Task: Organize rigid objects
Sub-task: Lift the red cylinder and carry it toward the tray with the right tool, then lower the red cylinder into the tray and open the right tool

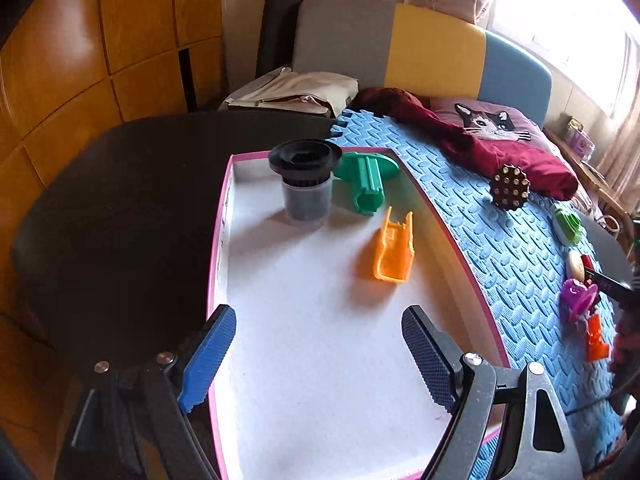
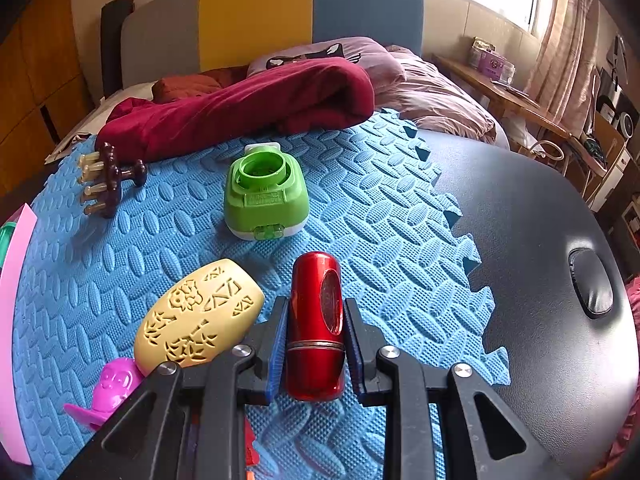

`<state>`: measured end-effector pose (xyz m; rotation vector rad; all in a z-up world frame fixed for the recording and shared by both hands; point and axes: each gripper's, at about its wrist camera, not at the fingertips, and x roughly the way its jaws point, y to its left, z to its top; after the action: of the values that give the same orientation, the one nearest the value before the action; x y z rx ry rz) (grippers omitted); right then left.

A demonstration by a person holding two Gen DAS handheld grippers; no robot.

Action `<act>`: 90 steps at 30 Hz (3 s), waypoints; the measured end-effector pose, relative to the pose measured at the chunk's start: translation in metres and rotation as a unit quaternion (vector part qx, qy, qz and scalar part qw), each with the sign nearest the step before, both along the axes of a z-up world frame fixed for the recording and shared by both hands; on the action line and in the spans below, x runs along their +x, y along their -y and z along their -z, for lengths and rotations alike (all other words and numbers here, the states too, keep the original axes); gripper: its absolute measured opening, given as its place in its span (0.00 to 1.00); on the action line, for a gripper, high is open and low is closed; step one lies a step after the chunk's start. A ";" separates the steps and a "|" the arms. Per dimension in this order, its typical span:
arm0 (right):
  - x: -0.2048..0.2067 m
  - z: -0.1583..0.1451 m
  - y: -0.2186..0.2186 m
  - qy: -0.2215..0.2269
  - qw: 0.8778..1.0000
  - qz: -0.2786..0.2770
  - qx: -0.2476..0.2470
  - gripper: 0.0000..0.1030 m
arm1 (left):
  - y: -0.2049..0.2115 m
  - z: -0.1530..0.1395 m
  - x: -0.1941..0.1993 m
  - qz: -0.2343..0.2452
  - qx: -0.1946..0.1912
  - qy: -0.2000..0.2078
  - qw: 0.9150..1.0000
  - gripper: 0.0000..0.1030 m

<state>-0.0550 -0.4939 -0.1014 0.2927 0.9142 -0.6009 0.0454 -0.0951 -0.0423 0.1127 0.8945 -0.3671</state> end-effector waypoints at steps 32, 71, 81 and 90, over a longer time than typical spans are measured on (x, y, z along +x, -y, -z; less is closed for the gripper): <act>-0.003 -0.001 -0.003 0.004 1.000 0.012 -0.004 0.24 | -0.013 -0.020 -0.034 0.022 0.016 0.051 0.998 0.84; 0.065 -0.062 -0.260 0.061 0.952 -0.292 0.071 0.24 | -0.059 -0.032 -0.027 -0.022 -0.027 0.060 0.998 0.84; 0.098 -0.018 -0.278 0.000 0.960 -0.277 0.044 0.25 | -0.081 -0.018 -0.015 -0.060 -0.025 0.045 0.997 0.84; 0.090 -0.032 -0.290 0.017 0.958 -0.285 -0.006 0.30 | -0.082 -0.015 -0.013 -0.063 -0.023 0.044 0.997 0.84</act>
<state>0.0352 -0.2035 -0.0699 0.0190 0.9075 -0.0666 0.0325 -0.0132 -0.0271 0.0301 0.8019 -0.2628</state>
